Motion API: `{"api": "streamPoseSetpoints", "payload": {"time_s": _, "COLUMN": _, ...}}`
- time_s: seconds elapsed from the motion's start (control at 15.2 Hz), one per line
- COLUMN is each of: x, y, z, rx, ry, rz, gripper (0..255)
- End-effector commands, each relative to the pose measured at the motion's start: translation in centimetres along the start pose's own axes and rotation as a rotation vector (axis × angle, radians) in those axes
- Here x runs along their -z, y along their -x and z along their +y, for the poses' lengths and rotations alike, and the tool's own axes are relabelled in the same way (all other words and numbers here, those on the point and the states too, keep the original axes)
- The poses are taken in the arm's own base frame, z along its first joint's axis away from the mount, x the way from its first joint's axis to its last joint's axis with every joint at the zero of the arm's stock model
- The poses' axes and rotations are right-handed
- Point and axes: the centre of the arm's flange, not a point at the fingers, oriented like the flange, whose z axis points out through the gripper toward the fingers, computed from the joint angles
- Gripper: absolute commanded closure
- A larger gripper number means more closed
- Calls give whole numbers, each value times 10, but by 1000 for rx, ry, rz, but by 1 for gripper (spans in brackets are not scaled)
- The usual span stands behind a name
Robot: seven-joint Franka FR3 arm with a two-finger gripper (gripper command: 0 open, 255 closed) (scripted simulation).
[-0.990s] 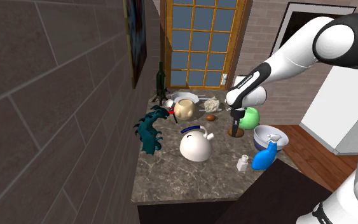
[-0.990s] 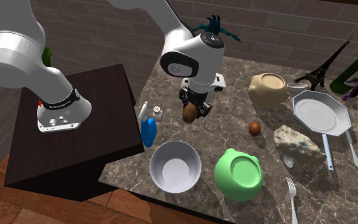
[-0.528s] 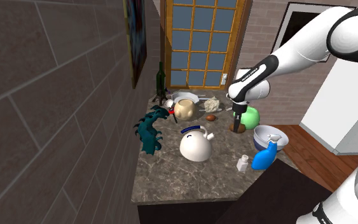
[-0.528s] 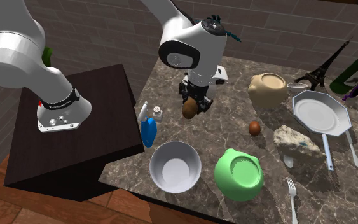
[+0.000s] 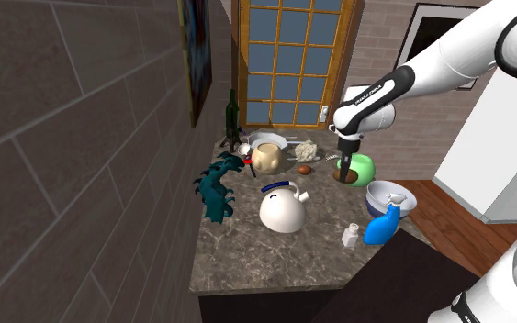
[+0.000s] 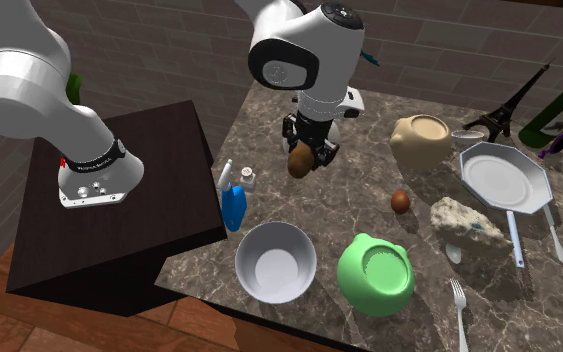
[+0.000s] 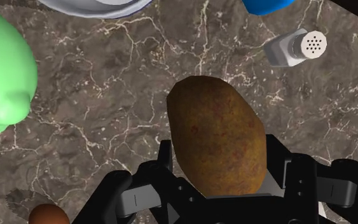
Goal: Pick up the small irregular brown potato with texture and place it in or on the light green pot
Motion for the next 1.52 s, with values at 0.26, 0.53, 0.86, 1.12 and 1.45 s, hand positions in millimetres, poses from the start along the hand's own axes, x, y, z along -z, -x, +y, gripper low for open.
{"api": "streamPoseSetpoints", "payload": {"time_s": 0.26, "x": 32, "y": 3, "z": -3, "rx": 0, "ry": 0, "rz": 0, "gripper": 255}}
{"api": "streamPoseSetpoints", "payload": {"time_s": 0.53, "x": 43, "y": 10, "z": 22, "rx": 0, "ry": 0, "rz": 0, "gripper": 255}}
{"api": "streamPoseSetpoints", "payload": {"time_s": 0.86, "x": 46, "y": 26, "z": 86, "rx": 0, "ry": 0, "rz": 0, "gripper": 255}}
{"api": "streamPoseSetpoints", "payload": {"time_s": 1.12, "x": 48, "y": 39, "z": 138, "rx": 0, "ry": 0, "rz": 0, "gripper": 255}}
{"api": "streamPoseSetpoints", "payload": {"time_s": 1.45, "x": 50, "y": 55, "z": 202, "rx": 0, "ry": 0, "rz": 0, "gripper": 255}}
